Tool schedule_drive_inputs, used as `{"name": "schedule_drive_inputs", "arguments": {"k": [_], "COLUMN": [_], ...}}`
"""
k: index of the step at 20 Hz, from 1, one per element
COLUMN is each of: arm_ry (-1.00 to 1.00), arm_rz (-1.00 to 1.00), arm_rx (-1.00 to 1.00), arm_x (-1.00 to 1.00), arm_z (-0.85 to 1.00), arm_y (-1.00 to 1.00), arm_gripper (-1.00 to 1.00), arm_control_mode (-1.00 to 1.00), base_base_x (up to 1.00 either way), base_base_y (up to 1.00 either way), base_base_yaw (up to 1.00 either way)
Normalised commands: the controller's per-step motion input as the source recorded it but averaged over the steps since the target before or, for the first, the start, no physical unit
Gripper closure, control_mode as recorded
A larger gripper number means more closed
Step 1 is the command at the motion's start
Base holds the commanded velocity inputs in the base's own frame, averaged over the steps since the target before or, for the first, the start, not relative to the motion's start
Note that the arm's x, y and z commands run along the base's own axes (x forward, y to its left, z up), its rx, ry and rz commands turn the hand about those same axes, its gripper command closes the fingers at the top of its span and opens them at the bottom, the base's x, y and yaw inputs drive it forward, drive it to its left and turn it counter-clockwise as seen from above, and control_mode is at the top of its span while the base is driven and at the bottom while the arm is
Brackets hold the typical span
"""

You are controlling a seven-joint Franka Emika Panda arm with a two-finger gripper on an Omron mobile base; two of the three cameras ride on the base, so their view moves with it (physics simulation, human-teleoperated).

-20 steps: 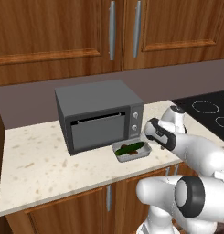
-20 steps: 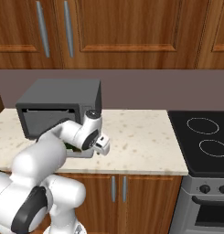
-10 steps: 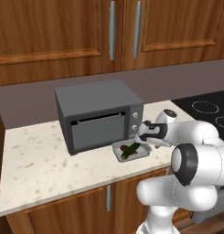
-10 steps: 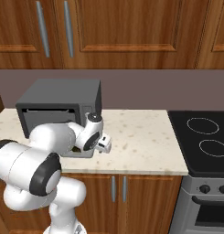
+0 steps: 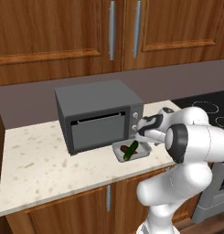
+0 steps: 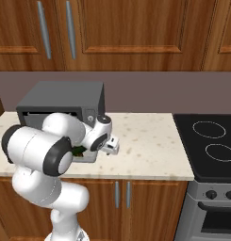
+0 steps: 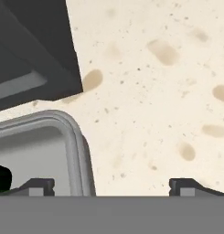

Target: Take the sweet potato and cucumber out of the freezer and place them in the tupperware container on the counter. Then put the tupperware containing the vegetables back in the freezer.

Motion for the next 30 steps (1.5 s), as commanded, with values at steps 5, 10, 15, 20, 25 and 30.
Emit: {"name": "schedule_drive_inputs", "arguments": {"k": [5,10,15,20,25,30], "arm_ry": [0.00,0.00,0.00,0.08,0.22,0.22], "arm_rz": [0.06,0.06,0.06,0.01,0.00,0.00], "arm_rx": [0.00,0.00,0.00,0.00,0.00,0.00], "arm_x": [-0.12,0.00,-0.04,-0.34,-0.23,0.00], "arm_z": [-0.19,-0.20,-0.13,-0.17,-0.30,-0.12], "arm_y": [-0.25,-0.01,0.04,0.38,0.35,0.11], "arm_gripper": [-1.00,-1.00,-1.00,1.00,1.00,1.00], "arm_control_mode": [-1.00,-1.00,-1.00,-1.00,-1.00,-1.00], "base_base_x": [0.00,0.00,0.00,0.00,0.00,0.00], "base_base_y": [0.00,0.00,0.00,0.00,0.00,0.00], "base_base_yaw": [0.00,0.00,0.00,0.00,0.00,0.00]}}
